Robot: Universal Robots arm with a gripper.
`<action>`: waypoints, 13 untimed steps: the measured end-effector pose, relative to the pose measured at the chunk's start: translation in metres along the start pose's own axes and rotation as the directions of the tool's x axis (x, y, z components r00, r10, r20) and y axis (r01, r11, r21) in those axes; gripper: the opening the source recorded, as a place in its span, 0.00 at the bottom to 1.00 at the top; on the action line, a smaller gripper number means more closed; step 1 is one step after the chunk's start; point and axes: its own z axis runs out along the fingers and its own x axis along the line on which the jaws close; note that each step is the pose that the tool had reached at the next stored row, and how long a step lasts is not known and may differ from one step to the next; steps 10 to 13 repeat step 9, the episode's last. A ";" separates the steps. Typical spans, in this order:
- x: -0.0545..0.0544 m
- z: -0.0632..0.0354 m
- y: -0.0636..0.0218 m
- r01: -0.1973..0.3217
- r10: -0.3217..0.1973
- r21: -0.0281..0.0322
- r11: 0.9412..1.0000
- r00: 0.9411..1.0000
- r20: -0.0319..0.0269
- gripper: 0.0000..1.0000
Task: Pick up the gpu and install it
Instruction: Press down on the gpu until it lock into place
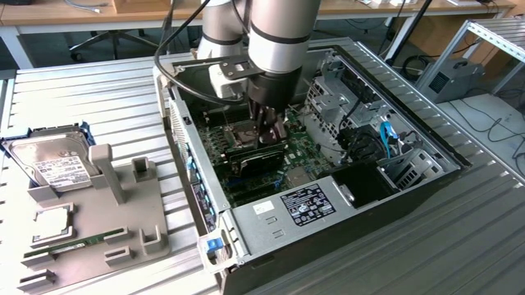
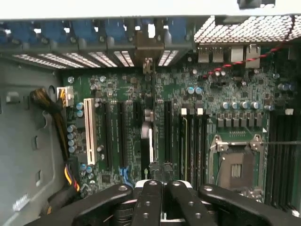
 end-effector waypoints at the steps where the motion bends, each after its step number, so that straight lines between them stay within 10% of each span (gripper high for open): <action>1: 0.000 -0.0015 -0.0021 0.000 0.000 0.000 1.000 1.000 0.000 0.11; 13: 0.000 -0.0044 -0.0060 0.000 0.000 0.000 1.000 1.000 0.000 0.11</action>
